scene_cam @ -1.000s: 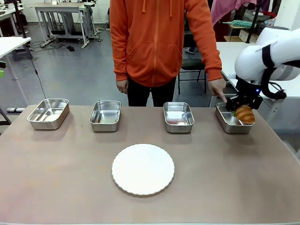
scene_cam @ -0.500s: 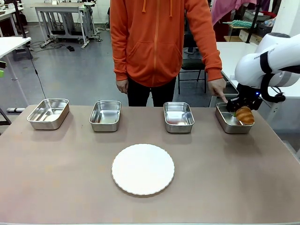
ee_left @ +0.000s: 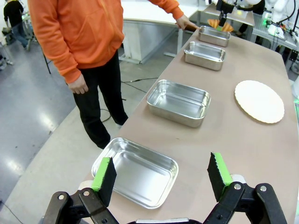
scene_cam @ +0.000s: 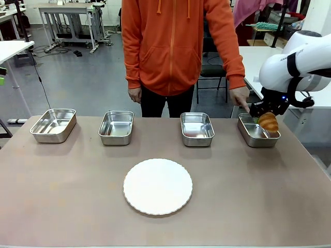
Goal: Place the bread in the container.
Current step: Place the Butter Roll into the Airtight Container indicated by the human.
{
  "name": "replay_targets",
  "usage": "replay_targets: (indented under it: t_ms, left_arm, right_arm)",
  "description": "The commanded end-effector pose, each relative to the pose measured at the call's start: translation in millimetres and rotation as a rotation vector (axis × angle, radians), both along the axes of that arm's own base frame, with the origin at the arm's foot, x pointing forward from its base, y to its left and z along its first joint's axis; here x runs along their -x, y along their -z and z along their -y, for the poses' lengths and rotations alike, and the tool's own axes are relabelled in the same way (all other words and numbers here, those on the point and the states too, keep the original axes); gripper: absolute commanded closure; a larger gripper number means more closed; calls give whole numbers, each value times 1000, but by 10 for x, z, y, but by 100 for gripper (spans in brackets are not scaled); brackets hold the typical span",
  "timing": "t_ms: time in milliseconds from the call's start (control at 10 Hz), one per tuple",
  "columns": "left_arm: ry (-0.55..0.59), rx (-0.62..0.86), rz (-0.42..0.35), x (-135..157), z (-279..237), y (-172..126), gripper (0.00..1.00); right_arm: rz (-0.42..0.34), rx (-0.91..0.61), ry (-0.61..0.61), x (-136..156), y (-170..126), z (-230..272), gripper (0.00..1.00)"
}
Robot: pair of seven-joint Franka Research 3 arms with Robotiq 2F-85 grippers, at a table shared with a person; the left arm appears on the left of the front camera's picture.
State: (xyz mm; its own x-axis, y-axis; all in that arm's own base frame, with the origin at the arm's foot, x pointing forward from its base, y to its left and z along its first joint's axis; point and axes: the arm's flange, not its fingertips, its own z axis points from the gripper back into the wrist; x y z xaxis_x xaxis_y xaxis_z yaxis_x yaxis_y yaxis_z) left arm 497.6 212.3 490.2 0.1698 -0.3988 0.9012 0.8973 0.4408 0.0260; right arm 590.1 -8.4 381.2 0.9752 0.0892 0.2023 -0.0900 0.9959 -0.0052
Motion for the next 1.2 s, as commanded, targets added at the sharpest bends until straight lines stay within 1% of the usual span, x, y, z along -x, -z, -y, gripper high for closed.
replay_targets:
  t_ms: [0, 300, 500, 600, 1100]
  left_arm:
    - [-2, -4, 4, -5, 10, -11, 0]
    - [-2, -4, 4, -5, 10, -11, 0]
    - [-2, -4, 4, -5, 10, -11, 0]
    - [-2, -4, 4, -5, 10, -11, 0]
    - [-2, -4, 4, -5, 10, -11, 0]
  right_arm:
    - [31, -36, -24, -46, 7, 34, 0]
    - [35, -32, -24, -24, -35, 23, 0]
    - [31, 3, -20, 47, -77, -21, 0]
    - [17, -14, -5, -14, -24, -6, 0]
    - [17, -14, -5, -14, -24, -6, 0]
